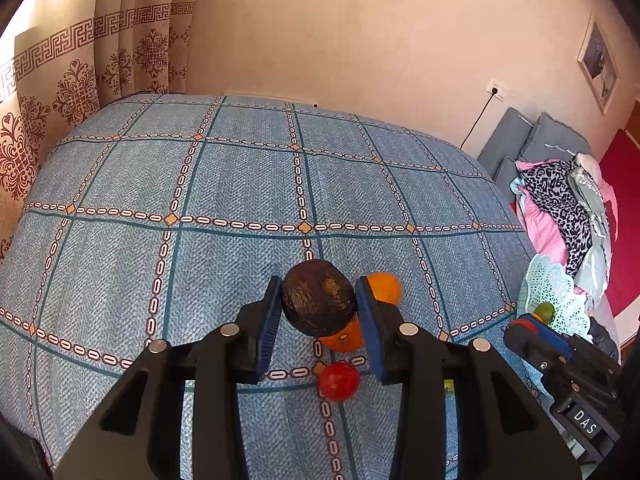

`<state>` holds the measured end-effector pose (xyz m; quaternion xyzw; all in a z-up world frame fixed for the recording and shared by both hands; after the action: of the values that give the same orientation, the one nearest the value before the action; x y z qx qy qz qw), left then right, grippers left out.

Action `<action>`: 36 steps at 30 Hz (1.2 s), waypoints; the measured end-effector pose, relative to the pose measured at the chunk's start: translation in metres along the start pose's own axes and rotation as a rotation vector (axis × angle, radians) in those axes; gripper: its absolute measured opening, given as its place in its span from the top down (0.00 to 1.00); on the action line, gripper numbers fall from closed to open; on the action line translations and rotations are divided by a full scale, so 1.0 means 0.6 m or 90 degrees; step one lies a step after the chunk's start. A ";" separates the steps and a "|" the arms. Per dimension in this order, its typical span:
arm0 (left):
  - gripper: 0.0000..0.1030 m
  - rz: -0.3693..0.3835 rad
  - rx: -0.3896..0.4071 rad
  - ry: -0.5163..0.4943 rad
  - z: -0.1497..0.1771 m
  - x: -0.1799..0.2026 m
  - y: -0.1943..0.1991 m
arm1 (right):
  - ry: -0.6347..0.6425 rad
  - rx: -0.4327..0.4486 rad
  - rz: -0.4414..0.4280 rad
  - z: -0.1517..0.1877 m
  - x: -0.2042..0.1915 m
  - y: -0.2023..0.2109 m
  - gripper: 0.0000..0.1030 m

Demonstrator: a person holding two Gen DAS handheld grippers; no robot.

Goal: Organize fruits
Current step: 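Carry the brown fruit and red tomato over the blue basket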

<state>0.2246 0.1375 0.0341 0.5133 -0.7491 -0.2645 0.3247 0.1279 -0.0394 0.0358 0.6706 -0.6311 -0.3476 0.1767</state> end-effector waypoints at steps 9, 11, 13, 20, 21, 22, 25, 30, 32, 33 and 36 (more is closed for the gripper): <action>0.63 0.025 0.028 -0.042 0.000 0.055 0.042 | -0.035 0.039 0.019 -0.001 0.052 0.061 0.74; 0.63 0.033 0.034 -0.053 0.002 0.072 0.052 | -0.045 0.050 0.027 -0.003 0.069 0.079 0.74; 0.63 0.043 0.038 -0.064 0.004 0.090 0.062 | -0.054 0.062 0.034 -0.004 0.088 0.097 0.74; 0.63 0.069 0.046 -0.102 0.017 0.150 0.089 | -0.095 0.093 0.061 0.001 0.155 0.145 0.74; 0.63 0.075 0.045 -0.105 0.020 0.157 0.091 | -0.102 0.095 0.065 0.003 0.166 0.149 0.74; 0.63 0.081 0.043 -0.109 0.023 0.166 0.093 | -0.108 0.096 0.069 0.007 0.176 0.151 0.74; 0.63 0.089 0.040 -0.126 0.034 0.193 0.096 | -0.126 0.095 0.083 0.018 0.205 0.155 0.74; 0.63 0.098 0.028 -0.147 0.052 0.233 0.087 | -0.153 0.094 0.097 0.036 0.246 0.160 0.74; 0.63 0.101 0.022 -0.154 0.060 0.248 0.081 | -0.155 0.097 0.108 0.042 0.260 0.164 0.74; 0.63 0.102 0.018 -0.158 0.063 0.253 0.078 | -0.157 0.098 0.113 0.044 0.266 0.165 0.74; 0.63 0.108 0.006 -0.171 0.076 0.276 0.068 | -0.168 0.098 0.118 0.050 0.282 0.163 0.74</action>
<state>0.1226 -0.0018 0.0697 0.4097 -0.8278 -0.2988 0.2401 0.0299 -0.2113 0.0396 0.5698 -0.7324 -0.3657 0.0717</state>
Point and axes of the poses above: each gripper's, at about its wrist camera, not at the fingertips, and y roughly against the way its jaws point, x to its right, z to its underside, the point moved 9 cm from there along -y, roughly the way its jaws point, and after that the axes turned 1 degree about -z, right-handed, at the moved point
